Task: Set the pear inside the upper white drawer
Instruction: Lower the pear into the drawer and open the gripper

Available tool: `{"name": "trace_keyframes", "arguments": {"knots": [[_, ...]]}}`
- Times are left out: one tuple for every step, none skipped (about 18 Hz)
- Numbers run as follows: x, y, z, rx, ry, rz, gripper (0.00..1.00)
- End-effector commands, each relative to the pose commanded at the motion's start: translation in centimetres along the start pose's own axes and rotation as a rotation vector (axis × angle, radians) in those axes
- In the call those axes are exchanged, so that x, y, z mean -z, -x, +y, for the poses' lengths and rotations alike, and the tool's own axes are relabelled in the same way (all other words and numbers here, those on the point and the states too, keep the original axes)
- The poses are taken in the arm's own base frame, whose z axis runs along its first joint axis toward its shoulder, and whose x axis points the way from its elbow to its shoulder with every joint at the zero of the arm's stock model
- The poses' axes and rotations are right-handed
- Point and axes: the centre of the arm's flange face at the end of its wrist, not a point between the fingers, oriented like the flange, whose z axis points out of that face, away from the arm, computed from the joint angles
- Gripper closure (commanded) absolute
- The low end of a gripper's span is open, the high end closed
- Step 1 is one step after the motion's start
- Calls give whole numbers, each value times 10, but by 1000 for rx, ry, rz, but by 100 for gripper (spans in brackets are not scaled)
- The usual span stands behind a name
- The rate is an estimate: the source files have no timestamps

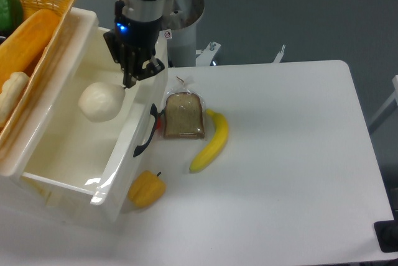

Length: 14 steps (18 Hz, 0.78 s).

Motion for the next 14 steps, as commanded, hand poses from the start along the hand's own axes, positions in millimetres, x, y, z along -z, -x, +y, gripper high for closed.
{"name": "trace_keyframes", "arguments": {"knots": [[-3, 1, 0, 0, 4, 3, 100], [-6, 0, -3, -6, 7, 6, 100], [-10, 1, -5, -7, 10, 11, 100], [-13, 1, -5, -11, 21, 10, 100], [-19, 0, -9, -21, 37, 13, 100], [-23, -3, -12, -31, 49, 15, 100], [-27, -4, -14, -42, 61, 13, 100], [-31, -5, -17, -50, 69, 14, 100], [-36, -7, -20, -57, 76, 19, 96], [-37, -8, -21, -60, 79, 20, 95], [-39, -8, -22, -63, 81, 23, 94], [-41, -8, -23, -63, 83, 26, 93], [-42, -11, -25, -71, 84, 29, 92], [-44, -13, -27, -76, 87, 30, 89]]}}
